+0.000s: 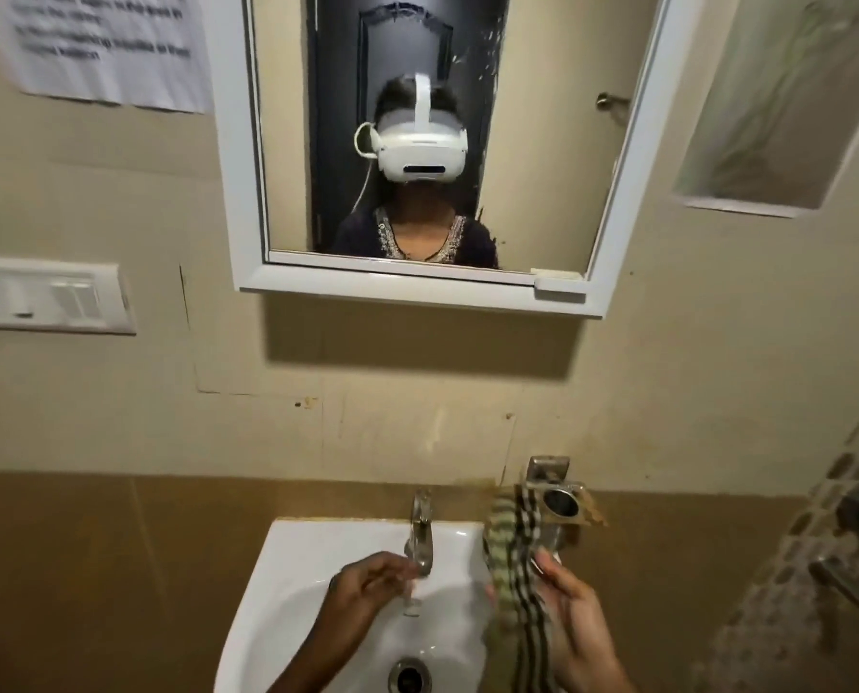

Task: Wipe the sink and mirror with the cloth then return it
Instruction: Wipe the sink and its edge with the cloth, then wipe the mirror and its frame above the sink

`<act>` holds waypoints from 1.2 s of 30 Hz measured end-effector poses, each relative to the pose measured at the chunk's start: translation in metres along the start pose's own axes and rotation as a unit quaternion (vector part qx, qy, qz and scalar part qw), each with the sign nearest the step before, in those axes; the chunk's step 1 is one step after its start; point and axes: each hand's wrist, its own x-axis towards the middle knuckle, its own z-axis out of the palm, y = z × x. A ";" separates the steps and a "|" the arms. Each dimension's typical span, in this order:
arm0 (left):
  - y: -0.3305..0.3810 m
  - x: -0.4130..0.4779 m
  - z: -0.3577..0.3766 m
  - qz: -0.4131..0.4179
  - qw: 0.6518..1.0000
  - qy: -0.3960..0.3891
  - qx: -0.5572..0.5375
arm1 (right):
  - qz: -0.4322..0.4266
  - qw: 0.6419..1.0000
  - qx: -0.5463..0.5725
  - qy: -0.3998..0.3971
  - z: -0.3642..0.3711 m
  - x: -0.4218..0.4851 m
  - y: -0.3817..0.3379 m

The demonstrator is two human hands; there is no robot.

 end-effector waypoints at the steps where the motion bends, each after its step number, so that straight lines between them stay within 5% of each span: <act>1: 0.019 0.000 0.008 0.000 0.999 -0.014 -0.052 | -0.012 1.000 -0.011 -0.016 0.015 0.001 0.002; 5: 0.070 -0.004 0.024 -0.006 0.983 -0.085 -0.164 | -0.090 0.986 -0.136 -0.041 0.061 0.010 0.011; 9: 0.076 -0.009 0.026 0.001 0.979 -0.085 -0.187 | -0.219 0.880 -0.421 0.009 0.083 0.004 0.013; 13: 0.067 -0.011 0.022 -0.047 0.963 -0.024 -0.264 | -0.289 0.820 -0.494 0.027 0.078 -0.004 -0.005; 17: 0.069 -0.008 0.017 -0.041 0.966 0.014 -0.253 | -0.284 0.772 -0.567 0.041 0.068 -0.007 -0.009; 24: 0.101 0.000 0.008 0.041 0.973 -0.123 -0.190 | -0.212 0.663 -0.708 -0.120 0.083 -0.019 -0.014; 27: 0.122 0.007 -0.002 0.083 0.971 -0.183 -0.128 | -0.252 0.691 -0.671 -0.091 0.094 -0.012 -0.021; 29: 0.143 0.014 -0.014 0.130 0.977 -0.171 0.018 | -0.230 0.724 -0.646 -0.070 0.104 -0.008 -0.034; 33: 0.203 0.030 -0.039 0.256 0.951 0.009 0.175 | -0.144 0.838 -0.522 -0.071 0.131 -0.012 -0.071; 36: 0.263 0.041 -0.064 0.372 0.891 0.203 0.167 | -0.212 0.916 -0.329 -0.083 0.172 -0.024 -0.119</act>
